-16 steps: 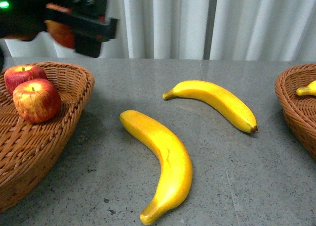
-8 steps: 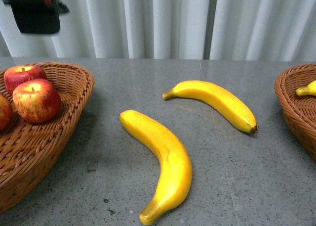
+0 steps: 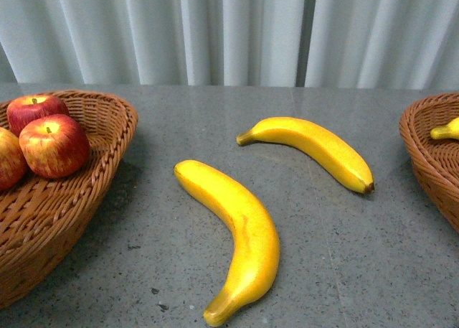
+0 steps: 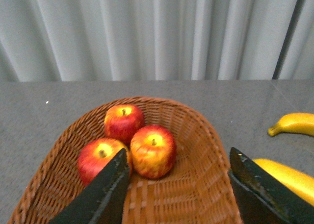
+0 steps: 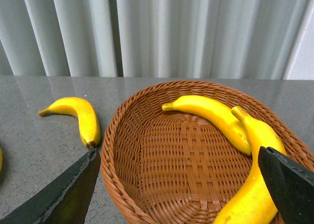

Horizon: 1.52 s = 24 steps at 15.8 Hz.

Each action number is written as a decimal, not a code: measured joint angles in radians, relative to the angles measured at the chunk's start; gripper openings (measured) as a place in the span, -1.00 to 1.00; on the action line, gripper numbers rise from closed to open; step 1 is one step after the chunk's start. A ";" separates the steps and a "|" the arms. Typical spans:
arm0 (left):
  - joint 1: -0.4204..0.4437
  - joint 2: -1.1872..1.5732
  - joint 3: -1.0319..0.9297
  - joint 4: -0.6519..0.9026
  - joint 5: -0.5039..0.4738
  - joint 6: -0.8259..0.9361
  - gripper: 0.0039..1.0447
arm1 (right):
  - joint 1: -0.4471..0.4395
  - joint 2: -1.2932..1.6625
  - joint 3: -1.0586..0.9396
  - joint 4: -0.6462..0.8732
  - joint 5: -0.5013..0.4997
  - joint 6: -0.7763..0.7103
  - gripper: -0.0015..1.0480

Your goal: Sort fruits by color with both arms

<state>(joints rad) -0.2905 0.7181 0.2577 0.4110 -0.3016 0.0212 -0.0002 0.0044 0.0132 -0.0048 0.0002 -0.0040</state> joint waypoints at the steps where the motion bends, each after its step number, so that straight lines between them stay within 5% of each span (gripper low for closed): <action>1: 0.032 -0.055 -0.039 -0.005 0.031 -0.003 0.04 | 0.000 0.000 0.000 0.000 0.000 0.000 0.87; 12: 0.128 -0.216 -0.129 -0.033 0.140 -0.014 -0.69 | 0.000 0.000 0.000 0.000 0.000 0.000 0.87; 13: 0.149 -0.246 -0.151 -0.050 0.159 -0.015 -0.93 | 0.000 0.000 0.000 0.000 0.000 0.000 0.87; 17: 0.296 -0.351 -0.195 -0.109 0.286 -0.020 -0.98 | 0.000 0.000 0.000 0.000 0.000 0.000 0.87; 22: 0.289 -0.549 -0.243 -0.241 0.301 -0.021 -0.98 | 0.000 0.000 0.000 0.000 0.000 0.000 0.87; 24: 0.289 -0.657 -0.243 -0.410 0.303 -0.021 -0.98 | 0.000 0.000 0.000 0.000 0.000 0.000 0.87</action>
<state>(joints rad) -0.0017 0.0612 0.0151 0.0013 0.0013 0.0006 -0.0002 0.0044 0.0128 -0.0048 0.0006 -0.0036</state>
